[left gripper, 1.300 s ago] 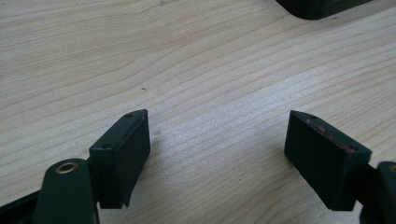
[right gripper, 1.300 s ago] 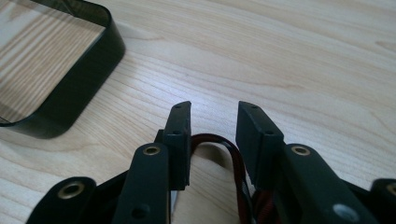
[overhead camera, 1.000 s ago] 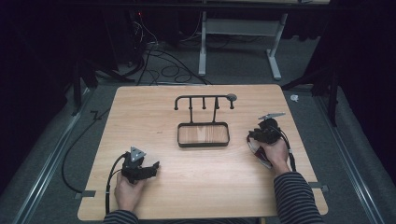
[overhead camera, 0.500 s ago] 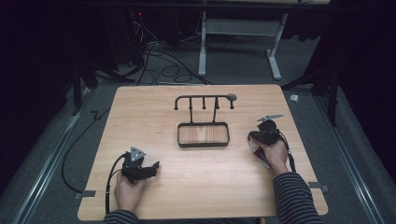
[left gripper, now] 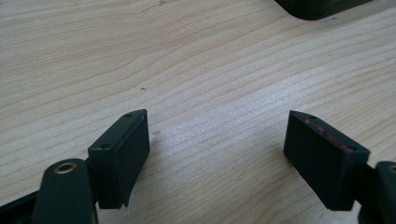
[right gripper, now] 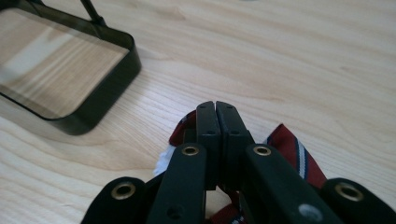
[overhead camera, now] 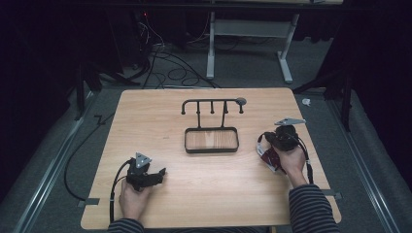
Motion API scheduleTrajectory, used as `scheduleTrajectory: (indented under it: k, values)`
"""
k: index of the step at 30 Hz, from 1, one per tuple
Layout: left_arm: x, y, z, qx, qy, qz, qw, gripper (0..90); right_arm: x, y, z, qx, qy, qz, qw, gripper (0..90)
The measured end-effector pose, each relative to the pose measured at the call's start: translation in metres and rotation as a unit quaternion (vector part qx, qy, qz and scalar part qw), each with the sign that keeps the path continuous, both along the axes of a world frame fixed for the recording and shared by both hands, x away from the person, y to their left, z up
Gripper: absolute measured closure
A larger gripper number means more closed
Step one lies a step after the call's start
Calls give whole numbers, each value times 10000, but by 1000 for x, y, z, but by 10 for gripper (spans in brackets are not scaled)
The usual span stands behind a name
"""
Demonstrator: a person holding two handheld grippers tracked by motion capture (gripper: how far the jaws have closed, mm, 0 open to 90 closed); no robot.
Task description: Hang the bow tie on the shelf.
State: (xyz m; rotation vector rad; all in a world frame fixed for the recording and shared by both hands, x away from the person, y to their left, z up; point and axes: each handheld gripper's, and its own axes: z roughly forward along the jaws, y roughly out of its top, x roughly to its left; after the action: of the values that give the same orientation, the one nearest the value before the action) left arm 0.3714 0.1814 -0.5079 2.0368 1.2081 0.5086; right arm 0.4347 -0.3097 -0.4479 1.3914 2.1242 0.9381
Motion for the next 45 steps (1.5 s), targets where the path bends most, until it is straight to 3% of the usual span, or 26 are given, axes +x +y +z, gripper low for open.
scheduleTrajectory:
  k: [10,12,20,31,45]
  values:
    - [0,0,0,-7,-2,6,10000,230,-29,0,40,62,-647,75,9979,900]
    - [0,0,0,-6,-2,7,10000,230,-31,2,42,57,-677,79,9977,900]
    - [0,0,0,3,3,-3,10000,230,-48,16,67,-16,-1099,361,9933,900]
    - [0,0,0,2,2,-2,10000,230,-57,33,84,25,-1316,585,9896,900]
    - [0,0,0,-4,1,1,10000,230,-62,51,93,163,-1427,893,9856,900]
